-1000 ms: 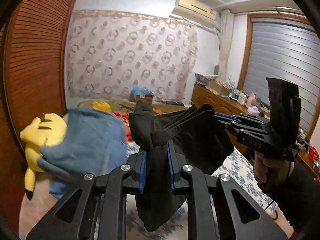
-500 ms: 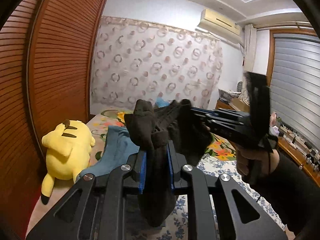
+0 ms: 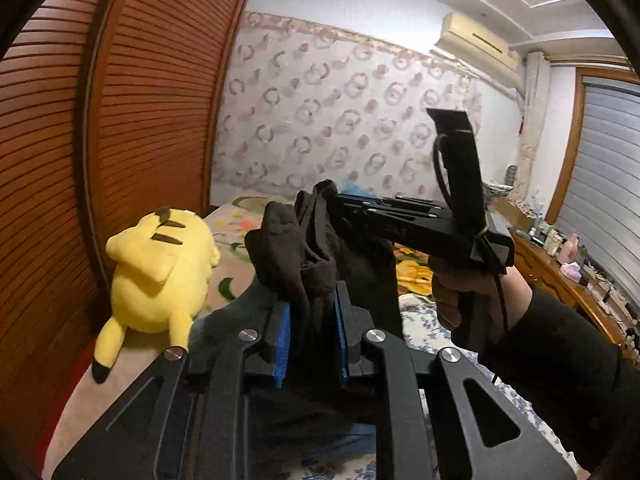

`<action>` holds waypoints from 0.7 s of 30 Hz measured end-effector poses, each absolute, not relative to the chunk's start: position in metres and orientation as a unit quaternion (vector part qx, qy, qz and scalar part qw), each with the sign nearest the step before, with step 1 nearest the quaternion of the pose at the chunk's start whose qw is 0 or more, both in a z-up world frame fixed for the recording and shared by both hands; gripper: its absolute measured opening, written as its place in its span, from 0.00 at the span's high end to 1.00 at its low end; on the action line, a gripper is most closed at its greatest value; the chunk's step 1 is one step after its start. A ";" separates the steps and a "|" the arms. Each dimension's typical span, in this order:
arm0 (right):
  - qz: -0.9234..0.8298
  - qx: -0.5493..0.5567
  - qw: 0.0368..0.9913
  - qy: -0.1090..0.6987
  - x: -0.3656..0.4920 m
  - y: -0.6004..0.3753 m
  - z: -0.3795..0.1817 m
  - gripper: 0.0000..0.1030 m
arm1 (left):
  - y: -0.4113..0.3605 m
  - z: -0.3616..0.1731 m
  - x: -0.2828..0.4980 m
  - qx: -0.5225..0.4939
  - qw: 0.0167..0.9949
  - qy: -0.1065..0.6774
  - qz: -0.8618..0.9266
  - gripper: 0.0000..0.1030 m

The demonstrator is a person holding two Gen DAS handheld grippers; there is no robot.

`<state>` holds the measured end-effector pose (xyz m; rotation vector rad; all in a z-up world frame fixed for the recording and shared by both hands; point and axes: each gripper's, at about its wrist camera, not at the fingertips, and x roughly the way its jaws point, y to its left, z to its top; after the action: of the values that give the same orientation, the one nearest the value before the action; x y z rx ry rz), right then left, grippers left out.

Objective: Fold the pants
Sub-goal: 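Lift the bundle with both tools and carry it toward the jeans stack, then lower the bundle onto the jeans stack and open both tools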

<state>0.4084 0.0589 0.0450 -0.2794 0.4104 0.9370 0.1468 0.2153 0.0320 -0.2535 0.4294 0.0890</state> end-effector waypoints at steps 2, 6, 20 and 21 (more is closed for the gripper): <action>0.451 -0.131 0.860 0.201 0.413 0.065 0.044 0.90 | 0.217 0.030 0.146 -0.123 0.967 0.215 0.053 0.79; 0.447 -0.141 0.858 0.212 0.418 0.072 0.042 0.90 | 0.219 0.021 0.148 -0.128 0.964 0.227 0.044 0.52; 0.430 -0.142 0.864 0.219 0.406 0.024 0.050 0.70 | 0.213 0.036 0.149 -0.080 0.970 0.216 0.073 0.41; 0.436 -0.138 0.860 0.225 0.406 0.021 0.048 0.70 | 0.213 0.034 0.151 -0.078 0.970 0.222 0.068 0.41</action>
<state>0.4058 0.0207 0.0478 -0.2895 0.4718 0.9159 0.1508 0.2126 0.0339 -0.1583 0.4485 0.1369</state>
